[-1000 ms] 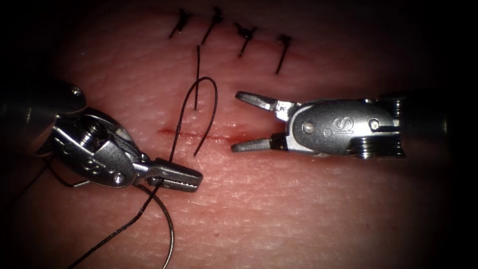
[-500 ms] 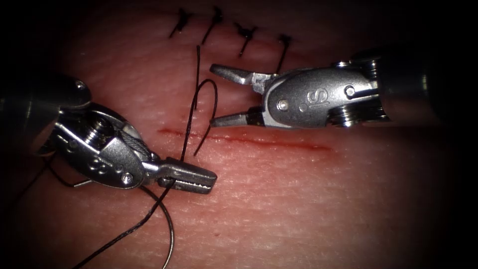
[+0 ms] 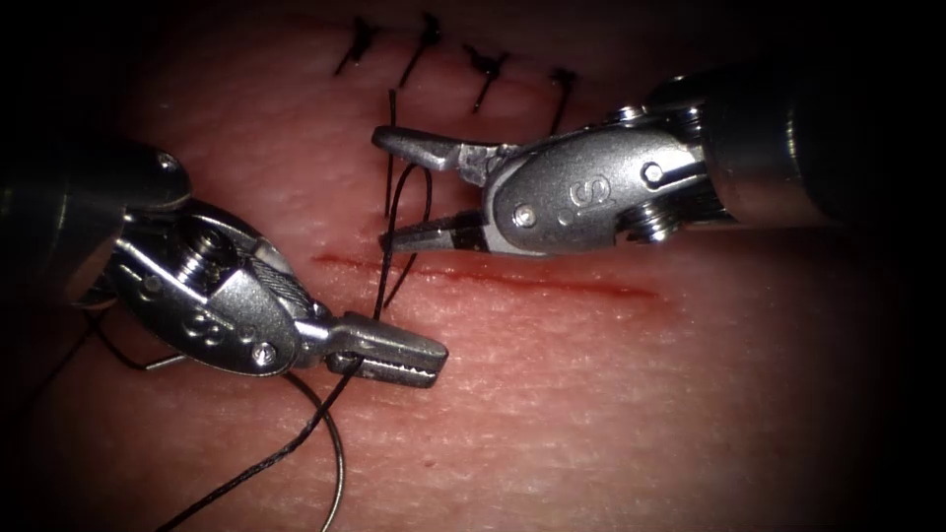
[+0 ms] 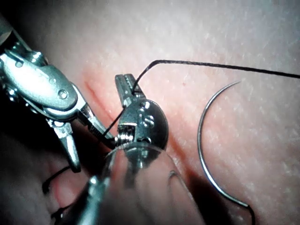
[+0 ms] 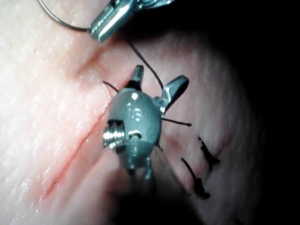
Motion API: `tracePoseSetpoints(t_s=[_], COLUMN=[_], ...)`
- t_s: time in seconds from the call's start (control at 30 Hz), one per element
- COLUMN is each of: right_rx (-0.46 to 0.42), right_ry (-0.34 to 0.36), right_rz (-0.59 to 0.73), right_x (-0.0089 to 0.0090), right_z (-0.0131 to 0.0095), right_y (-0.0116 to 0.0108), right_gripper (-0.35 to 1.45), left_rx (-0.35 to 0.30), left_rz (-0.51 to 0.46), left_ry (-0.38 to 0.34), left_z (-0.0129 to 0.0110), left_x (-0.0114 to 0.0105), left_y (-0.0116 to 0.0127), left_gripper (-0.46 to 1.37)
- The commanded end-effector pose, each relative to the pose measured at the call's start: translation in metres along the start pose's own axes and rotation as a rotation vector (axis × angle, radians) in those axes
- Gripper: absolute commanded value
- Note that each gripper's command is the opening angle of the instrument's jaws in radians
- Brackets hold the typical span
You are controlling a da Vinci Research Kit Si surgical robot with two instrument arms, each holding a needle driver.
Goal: Wound Closure
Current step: Grasp the suture with the right hand and pass more suture length to the left hand.
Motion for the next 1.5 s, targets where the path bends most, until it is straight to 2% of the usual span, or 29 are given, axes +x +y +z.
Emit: tracePoseSetpoints(t_s=[0.03, 0.13, 0.2, 0.23, 0.5, 0.67, 0.7, 0.77, 0.93, 1.0, 1.17, 1.33, 1.5], right_rx=[0.004, 0.002, 0.010, 0.010, 0.062, 0.062, 0.062, 0.064, 0.066, 0.066, 0.061, 0.032, 0.010], right_ry=[0.000, 0.002, -0.001, -0.001, 0.013, 0.003, 0.003, -0.007, -0.012, -0.014, -0.031, -0.055, -0.073], right_rz=[-0.006, -0.008, -0.016, -0.017, -0.039, -0.045, -0.046, -0.049, -0.057, -0.065, -0.054, -0.012, 0.013], right_x=[0.0000, 0.0000, -0.0002, -0.0002, -0.0015, -0.0022, -0.0023, -0.0026, -0.0036, -0.0039, -0.0054, -0.0073, -0.0091], right_z=[0.0000, 0.0001, 0.0003, 0.0003, -0.0002, -0.0007, -0.0007, -0.0008, -0.0012, -0.0015, -0.0028, -0.0037, -0.0035], right_y=[0.0000, -0.0002, -0.0004, -0.0004, -0.0004, -0.0005, -0.0006, -0.0007, -0.0009, -0.0009, -0.0005, 0.0004, 0.0014], right_gripper=[0.92, 0.49, -0.22, -0.35, -0.35, -0.35, -0.35, -0.35, -0.35, -0.35, -0.35, -0.35, -0.35], left_rx=[-0.007, -0.007, -0.007, -0.006, -0.006, -0.006, -0.005, -0.007, 0.007, 0.022, 0.028, 0.026, 0.022], left_rz=[0.000, 0.000, -0.001, -0.001, -0.003, -0.016, -0.016, -0.035, -0.055, -0.056, -0.054, -0.053, -0.040], left_ry=[0.000, 0.000, 0.000, 0.000, 0.001, 0.000, 0.000, 0.002, -0.006, -0.020, -0.023, -0.014, -0.013], left_z=[0.0000, 0.0001, 0.0001, 0.0001, 0.0002, 0.0003, 0.0003, 0.0004, 0.0005, 0.0004, -0.0002, -0.0013, -0.0017], left_x=[0.0000, 0.0000, 0.0001, 0.0001, 0.0003, 0.0003, 0.0003, 0.0003, 0.0004, 0.0004, 0.0003, 0.0003, 0.0000], left_y=[0.0000, -0.0001, -0.0002, -0.0002, -0.0004, -0.0005, -0.0005, -0.0007, -0.0010, -0.0010, -0.0006, 0.0004, 0.0013], left_gripper=[-0.35, -0.35, -0.35, -0.35, -0.35, -0.35, -0.18, 0.51, 1.07, 1.18, 1.22, 1.09, 0.98])
